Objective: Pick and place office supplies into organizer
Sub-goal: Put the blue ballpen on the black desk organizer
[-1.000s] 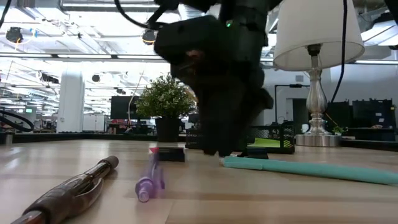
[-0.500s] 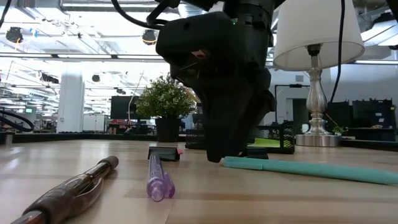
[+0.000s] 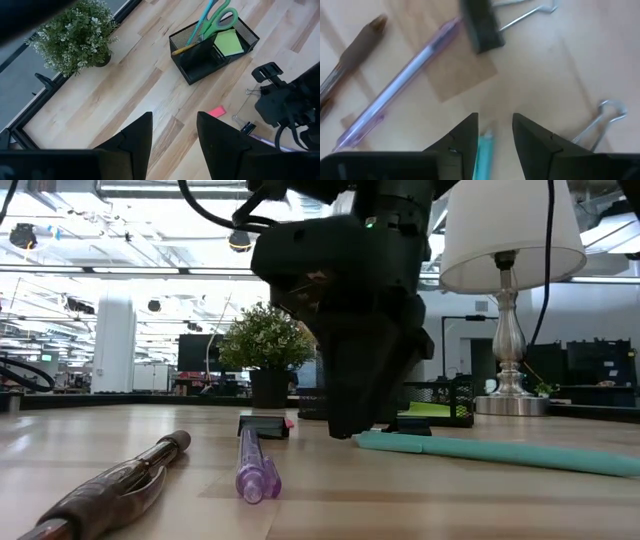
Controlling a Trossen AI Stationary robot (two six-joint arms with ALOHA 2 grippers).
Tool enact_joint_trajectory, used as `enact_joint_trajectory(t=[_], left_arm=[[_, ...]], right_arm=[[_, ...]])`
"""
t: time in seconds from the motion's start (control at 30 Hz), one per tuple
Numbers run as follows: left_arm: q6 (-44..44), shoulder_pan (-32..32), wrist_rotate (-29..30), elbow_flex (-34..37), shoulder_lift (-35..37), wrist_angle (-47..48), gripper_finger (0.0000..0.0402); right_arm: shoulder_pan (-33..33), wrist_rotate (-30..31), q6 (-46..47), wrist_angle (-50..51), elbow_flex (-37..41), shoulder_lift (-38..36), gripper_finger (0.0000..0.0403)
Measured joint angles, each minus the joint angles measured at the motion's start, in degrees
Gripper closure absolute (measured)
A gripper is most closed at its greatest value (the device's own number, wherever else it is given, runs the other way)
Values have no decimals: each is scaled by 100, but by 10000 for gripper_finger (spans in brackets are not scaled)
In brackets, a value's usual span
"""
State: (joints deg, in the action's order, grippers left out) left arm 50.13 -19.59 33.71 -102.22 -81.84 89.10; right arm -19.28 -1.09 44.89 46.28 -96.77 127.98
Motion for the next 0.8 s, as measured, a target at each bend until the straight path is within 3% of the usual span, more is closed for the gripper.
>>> enact_joint_trajectory(t=[0.8], left_arm=[[4, 0, 24, 0, 0, 2, 254]], right_arm=[[-8, 141, -42, -4, 0, 0, 290]])
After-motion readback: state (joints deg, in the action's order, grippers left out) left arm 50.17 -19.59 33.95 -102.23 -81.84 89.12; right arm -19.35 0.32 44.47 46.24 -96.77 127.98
